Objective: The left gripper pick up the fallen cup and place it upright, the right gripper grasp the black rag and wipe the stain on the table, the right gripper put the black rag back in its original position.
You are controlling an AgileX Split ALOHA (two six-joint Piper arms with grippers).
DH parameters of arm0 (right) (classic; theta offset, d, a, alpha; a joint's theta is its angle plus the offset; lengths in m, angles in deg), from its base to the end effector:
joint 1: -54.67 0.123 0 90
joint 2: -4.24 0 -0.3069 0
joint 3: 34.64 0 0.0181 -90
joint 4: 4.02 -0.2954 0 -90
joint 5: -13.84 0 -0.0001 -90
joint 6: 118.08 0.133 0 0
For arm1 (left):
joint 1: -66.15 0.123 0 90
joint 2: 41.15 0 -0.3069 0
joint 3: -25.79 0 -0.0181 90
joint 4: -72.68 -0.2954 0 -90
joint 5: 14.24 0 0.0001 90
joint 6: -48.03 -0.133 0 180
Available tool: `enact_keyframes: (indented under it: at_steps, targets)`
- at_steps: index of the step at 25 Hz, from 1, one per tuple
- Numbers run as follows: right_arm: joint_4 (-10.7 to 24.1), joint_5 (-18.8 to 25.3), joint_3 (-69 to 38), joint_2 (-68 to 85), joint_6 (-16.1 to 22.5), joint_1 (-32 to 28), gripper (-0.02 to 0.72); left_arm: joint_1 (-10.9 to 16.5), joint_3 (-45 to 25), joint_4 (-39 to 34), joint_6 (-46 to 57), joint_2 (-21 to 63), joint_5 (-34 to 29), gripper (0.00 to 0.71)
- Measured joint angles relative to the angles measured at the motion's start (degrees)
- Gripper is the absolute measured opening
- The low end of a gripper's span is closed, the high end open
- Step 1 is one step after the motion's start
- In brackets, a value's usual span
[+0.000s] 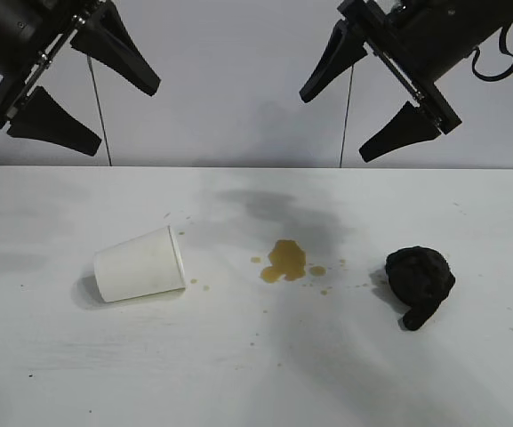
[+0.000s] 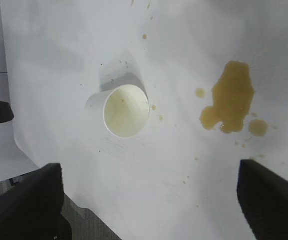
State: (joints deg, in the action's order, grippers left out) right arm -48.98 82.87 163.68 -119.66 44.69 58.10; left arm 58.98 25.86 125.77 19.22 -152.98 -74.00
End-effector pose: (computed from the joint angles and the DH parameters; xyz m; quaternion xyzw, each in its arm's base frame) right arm 0.4766 0.1165 0.2184 -0.0476 0.9295 0.3552 0.0868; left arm 0.4169 -0.1451 0.2263 0.0892 0.9090 -0.3821 0.1404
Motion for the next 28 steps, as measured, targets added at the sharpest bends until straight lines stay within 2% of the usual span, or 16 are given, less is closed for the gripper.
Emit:
enact_keyframes:
  at_steps: [28]
  targets:
    - [-0.12,-0.18,0.00,0.00,0.00,0.00,0.652,0.00,0.00,0.00,0.00,0.00,1.27,0.657]
